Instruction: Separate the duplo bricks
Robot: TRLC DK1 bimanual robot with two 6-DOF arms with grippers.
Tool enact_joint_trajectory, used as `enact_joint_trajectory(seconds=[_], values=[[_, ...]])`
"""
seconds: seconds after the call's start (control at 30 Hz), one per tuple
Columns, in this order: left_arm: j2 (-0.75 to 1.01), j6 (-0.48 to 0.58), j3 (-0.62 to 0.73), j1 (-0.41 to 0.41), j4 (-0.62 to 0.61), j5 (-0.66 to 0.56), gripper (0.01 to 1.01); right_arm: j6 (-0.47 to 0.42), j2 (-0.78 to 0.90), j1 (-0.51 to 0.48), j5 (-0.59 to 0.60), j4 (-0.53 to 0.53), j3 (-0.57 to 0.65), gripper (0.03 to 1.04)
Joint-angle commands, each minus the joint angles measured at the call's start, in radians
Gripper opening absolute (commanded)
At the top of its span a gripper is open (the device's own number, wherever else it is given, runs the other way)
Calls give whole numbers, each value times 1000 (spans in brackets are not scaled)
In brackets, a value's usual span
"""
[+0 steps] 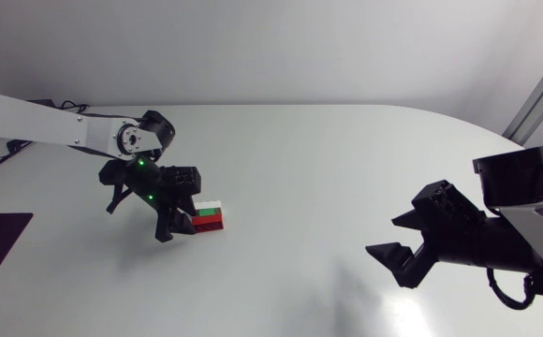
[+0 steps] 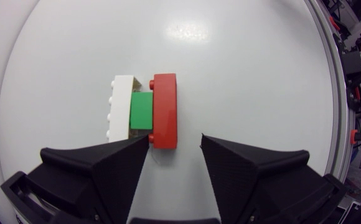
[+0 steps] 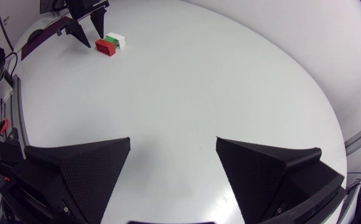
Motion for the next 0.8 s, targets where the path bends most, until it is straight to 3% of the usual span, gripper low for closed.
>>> enact_joint_trajectory(seconds=[0.0, 0.4, 0.77], values=[[33, -16, 60, 34, -2, 5, 589, -24, 15, -6, -8, 7, -23, 995], [155, -19, 226, 70, -35, 6, 589, -24, 30, -6, -6, 20, -27, 995], [175, -5, 246, 73, -80, 31, 589, -24, 77, -8, -6, 48, -20, 995]])
